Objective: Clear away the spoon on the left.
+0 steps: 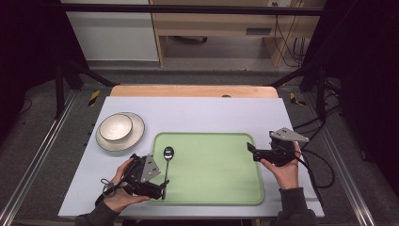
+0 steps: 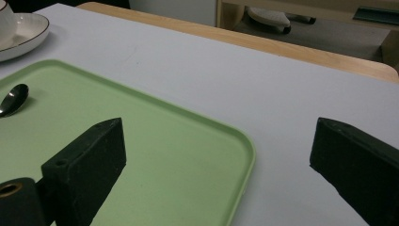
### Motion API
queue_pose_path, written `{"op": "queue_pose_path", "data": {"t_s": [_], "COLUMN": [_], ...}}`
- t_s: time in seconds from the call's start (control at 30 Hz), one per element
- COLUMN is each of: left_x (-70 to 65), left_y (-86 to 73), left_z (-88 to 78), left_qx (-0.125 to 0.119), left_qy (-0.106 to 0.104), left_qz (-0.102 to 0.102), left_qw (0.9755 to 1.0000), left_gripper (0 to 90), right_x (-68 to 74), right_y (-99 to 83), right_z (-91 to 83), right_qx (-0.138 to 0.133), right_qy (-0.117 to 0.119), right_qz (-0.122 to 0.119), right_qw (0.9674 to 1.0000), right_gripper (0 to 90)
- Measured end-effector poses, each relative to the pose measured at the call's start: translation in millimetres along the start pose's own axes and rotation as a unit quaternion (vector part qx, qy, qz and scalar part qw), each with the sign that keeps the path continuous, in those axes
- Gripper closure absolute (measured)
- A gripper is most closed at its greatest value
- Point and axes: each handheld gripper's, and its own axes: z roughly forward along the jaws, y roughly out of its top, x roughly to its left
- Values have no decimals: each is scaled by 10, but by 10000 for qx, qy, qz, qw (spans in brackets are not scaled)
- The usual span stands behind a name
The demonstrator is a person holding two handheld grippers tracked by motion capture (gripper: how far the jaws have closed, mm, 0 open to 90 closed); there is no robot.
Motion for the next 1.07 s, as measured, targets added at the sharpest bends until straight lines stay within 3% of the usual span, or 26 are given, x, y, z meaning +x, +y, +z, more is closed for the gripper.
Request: {"op": "queue_pose_path", "data": {"t_s": [0.07,0.27,0.47,0.87,1.07], "left_x": [34,152,257,420,473], "left_y": [-9,-38,-91,-265,-364], "left_z": [-30,-116,-207,-267,-283], "left_qx": [-197,-563,-897,-1216,-1237], "left_qy": [82,168,351,567,677], "left_qz": [-230,-655,-1008,-1696,-1849], "left_qw": [9995,9961,9902,9763,9726], "left_gripper": [58,58,63,61,63], "right_x": [2,-5,-10,-14,-22], "right_y": [1,2,4,3,5], "right_z": [-3,-9,-20,-28,-34], "right_qx": [-1,-9,-16,5,-4], "right_qy": [-4,-34,-68,-116,-130], "right_qz": [10,-23,-21,-46,-45], "right_qw": [10000,10000,10000,9999,9999], "right_gripper": [44,44,44,45,45]}}
